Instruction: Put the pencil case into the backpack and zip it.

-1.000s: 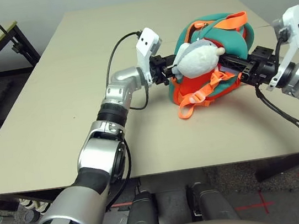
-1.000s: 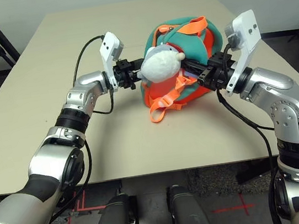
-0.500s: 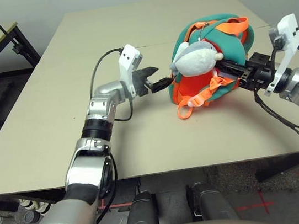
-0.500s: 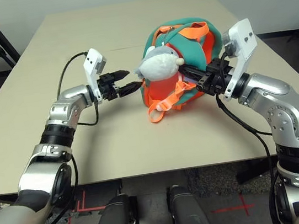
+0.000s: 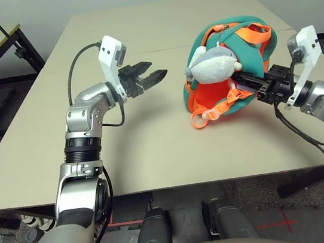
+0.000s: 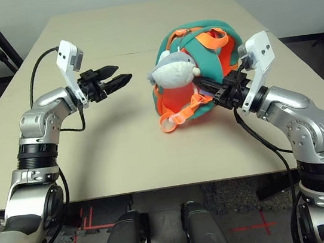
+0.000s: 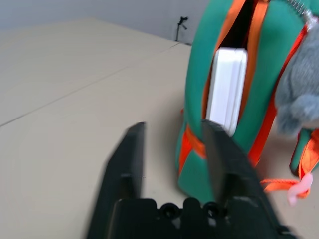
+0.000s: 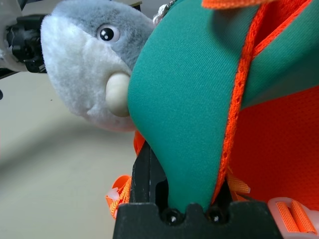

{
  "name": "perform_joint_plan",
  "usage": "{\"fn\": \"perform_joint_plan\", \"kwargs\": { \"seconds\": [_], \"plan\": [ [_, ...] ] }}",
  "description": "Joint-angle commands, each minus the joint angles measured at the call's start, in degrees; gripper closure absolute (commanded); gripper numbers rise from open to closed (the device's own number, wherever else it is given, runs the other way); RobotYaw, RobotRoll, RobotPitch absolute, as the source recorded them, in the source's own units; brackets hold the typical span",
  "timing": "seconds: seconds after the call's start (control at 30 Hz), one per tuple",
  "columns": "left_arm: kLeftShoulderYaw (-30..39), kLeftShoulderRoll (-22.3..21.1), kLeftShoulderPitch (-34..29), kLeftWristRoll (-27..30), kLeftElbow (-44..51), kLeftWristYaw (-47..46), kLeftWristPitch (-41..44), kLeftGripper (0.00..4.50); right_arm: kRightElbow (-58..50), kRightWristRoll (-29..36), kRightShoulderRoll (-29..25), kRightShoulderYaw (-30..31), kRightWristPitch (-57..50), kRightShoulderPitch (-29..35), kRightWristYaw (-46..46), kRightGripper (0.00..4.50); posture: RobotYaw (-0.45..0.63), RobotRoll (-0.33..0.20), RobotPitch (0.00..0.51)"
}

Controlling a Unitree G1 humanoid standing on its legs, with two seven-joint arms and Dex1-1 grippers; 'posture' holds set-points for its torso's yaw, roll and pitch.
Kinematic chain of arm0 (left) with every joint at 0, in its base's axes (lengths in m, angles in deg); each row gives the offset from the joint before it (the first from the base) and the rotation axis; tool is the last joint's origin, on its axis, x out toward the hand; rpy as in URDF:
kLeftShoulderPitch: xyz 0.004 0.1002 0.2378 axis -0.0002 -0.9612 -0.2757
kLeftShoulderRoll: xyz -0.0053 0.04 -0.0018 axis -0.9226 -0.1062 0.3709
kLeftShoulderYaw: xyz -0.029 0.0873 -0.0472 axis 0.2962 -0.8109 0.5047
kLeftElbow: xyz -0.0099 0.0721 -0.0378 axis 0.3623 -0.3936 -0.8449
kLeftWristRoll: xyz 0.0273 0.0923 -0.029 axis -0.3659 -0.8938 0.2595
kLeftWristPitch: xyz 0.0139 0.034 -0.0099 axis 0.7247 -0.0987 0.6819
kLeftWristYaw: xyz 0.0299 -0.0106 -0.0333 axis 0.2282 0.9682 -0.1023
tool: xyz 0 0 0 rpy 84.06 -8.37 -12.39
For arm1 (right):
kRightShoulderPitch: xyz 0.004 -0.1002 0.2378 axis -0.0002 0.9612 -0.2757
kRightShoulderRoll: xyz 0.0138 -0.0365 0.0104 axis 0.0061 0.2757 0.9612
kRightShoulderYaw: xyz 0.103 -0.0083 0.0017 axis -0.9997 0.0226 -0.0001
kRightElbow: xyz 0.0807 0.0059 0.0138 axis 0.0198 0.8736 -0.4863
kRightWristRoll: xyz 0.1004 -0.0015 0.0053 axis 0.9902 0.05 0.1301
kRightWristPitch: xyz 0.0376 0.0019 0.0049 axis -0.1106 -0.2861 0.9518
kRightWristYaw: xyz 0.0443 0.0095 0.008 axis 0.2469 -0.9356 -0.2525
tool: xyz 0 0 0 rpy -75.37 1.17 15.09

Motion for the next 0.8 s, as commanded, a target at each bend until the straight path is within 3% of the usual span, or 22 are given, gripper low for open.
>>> {"fn": "perform_joint_plan", "kwargs": {
  "seconds": [0.03, 0.1, 0.13, 0.27, 0.8],
  "plan": [
    [-2.0, 1.7, 1.5, 0.0, -3.1, 0.8, -1.6, 3.57, -0.4, -0.2, 0.1, 0.6, 0.4, 1.1, -0.4, 4.42, 0.07, 0.000, 0.048],
    [-2.9, 2.7, 2.1, -0.5, -4.6, 0.8, -2.8, 4.40, -0.6, -0.2, 0.0, 0.4, 0.5, 1.4, -0.4, 4.42, 0.06, 0.000, 0.045],
    [-3.5, 3.4, 2.6, -1.1, -5.7, 0.9, -3.9, 4.50, -0.7, -0.2, 0.0, 0.4, 0.6, 1.7, -0.3, 4.42, 0.06, 0.000, 0.045],
    [-5.1, 6.3, 4.6, -1.9, -10.6, 1.2, -7.2, 4.50, -1.4, -0.2, 0.2, 0.4, 0.6, 2.5, 0.2, 4.42, 0.06, 0.000, 0.045],
    [-6.2, 11.3, 8.6, -4.1, -23.1, 2.1, -15.3, 4.50, -1.9, 0.0, 0.1, 0.0, 1.2, 2.7, 0.6, 4.42, 0.04, 0.000, 0.034]
  ]
}}
